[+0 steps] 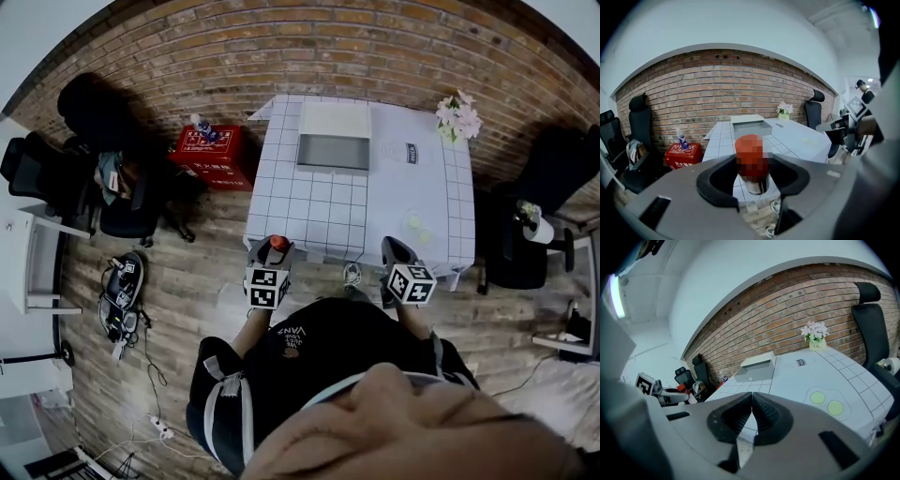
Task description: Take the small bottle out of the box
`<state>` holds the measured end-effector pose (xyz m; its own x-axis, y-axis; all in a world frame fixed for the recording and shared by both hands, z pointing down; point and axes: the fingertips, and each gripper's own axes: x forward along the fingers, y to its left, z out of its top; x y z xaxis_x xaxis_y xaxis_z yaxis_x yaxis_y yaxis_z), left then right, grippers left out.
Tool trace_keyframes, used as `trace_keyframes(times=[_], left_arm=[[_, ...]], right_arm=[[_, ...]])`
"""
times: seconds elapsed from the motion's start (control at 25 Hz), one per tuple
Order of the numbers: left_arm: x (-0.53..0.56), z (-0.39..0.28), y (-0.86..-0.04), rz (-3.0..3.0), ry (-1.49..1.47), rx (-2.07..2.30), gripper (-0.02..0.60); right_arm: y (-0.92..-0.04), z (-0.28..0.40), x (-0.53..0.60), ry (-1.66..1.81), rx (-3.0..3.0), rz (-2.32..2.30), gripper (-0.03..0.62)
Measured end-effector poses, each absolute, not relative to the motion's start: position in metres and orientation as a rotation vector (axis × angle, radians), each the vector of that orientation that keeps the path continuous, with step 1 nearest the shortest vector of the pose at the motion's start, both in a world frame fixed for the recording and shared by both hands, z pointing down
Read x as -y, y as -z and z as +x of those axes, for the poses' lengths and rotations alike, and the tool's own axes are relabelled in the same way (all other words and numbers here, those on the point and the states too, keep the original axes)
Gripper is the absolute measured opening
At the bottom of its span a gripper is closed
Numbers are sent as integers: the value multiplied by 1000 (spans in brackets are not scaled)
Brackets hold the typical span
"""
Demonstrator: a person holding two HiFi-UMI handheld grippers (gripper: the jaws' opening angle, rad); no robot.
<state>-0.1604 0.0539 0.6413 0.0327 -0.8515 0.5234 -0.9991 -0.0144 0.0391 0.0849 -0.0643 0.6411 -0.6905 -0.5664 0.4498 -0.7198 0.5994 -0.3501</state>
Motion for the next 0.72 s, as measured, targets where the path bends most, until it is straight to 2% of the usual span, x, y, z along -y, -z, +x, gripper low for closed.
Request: trace_keyframes(times=[0.72], left_arm=[[-76,-147,-644,1956,-497,1842,215]], right_arm=[[-647,92,29,-716,2516,1053,3]])
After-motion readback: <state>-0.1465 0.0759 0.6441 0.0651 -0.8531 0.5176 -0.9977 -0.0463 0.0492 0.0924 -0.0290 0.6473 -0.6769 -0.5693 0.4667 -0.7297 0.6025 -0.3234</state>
